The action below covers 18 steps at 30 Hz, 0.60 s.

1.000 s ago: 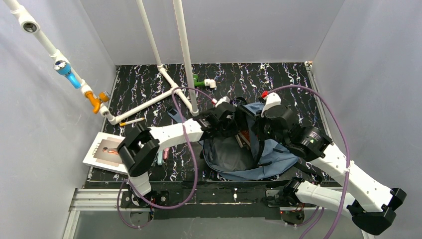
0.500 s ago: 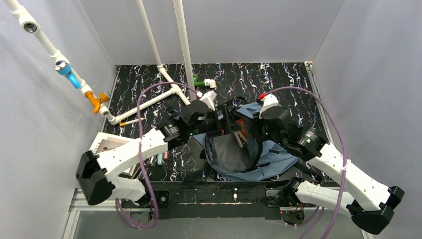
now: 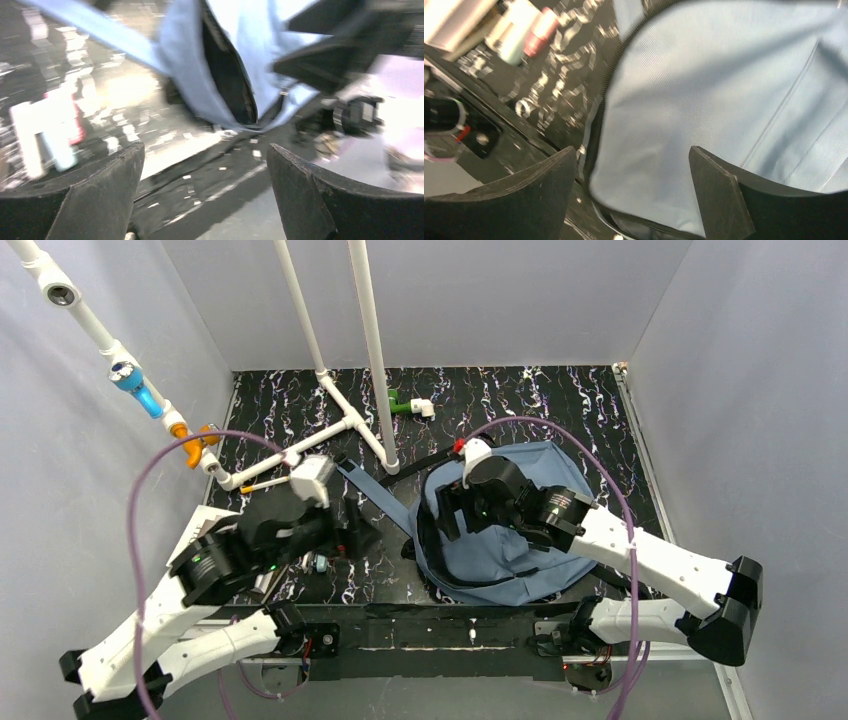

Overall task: Pack the student bag
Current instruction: Place the book in the student bag.

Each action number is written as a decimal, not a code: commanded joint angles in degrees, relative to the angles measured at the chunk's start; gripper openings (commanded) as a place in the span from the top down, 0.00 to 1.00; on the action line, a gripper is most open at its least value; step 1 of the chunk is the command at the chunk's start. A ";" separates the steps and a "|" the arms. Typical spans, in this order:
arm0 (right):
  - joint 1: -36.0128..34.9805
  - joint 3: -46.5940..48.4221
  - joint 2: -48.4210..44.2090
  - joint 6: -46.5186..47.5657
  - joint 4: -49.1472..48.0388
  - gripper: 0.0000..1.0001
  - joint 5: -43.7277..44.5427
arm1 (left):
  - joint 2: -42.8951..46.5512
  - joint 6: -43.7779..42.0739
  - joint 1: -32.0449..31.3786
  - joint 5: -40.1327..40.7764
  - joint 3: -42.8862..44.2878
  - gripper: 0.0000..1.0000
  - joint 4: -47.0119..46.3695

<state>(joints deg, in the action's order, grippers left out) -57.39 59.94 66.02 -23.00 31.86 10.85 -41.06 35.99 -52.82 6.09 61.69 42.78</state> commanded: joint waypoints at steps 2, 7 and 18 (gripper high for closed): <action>-7.45 8.21 1.58 0.96 -10.21 0.08 11.47 | 7.51 0.22 0.45 26.70 4.73 0.09 22.68; -12.94 8.16 12.12 -7.47 -28.19 0.05 8.44 | 12.52 -2.49 0.37 28.10 12.51 0.08 20.34; -18.73 6.59 37.90 -32.67 -66.30 0.06 6.24 | 19.90 -7.96 0.41 20.78 16.84 0.08 14.70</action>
<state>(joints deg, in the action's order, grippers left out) -76.03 65.91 99.98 -44.31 -13.37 17.15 -22.09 31.11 -52.58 30.13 79.07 58.96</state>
